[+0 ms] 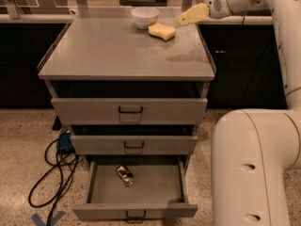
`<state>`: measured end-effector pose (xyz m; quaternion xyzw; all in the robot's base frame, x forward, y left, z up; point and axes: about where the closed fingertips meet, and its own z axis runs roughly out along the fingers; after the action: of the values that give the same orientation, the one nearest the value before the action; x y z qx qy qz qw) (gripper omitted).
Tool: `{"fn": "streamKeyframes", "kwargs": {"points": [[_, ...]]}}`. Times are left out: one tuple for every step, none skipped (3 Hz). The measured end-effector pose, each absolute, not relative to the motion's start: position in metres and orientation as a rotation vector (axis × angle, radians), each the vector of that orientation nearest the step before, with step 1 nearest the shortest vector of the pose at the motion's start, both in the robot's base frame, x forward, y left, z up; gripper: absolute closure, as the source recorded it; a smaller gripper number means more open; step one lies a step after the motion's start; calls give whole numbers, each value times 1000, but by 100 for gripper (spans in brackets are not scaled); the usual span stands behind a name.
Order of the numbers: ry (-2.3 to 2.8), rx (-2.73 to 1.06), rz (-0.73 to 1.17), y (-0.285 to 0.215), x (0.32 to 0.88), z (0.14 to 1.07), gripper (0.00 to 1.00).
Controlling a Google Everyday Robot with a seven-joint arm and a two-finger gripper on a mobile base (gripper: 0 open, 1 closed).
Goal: Place sponge into bottom drawer
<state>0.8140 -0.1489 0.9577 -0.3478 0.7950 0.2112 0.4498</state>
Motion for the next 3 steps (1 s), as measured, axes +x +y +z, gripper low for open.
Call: {"fn": "streamKeyframes", "kwargs": {"points": [[2004, -787, 571, -145, 816, 956, 0], [1986, -836, 517, -137, 827, 950, 0], [1946, -849, 345, -113, 866, 955, 0]]}}
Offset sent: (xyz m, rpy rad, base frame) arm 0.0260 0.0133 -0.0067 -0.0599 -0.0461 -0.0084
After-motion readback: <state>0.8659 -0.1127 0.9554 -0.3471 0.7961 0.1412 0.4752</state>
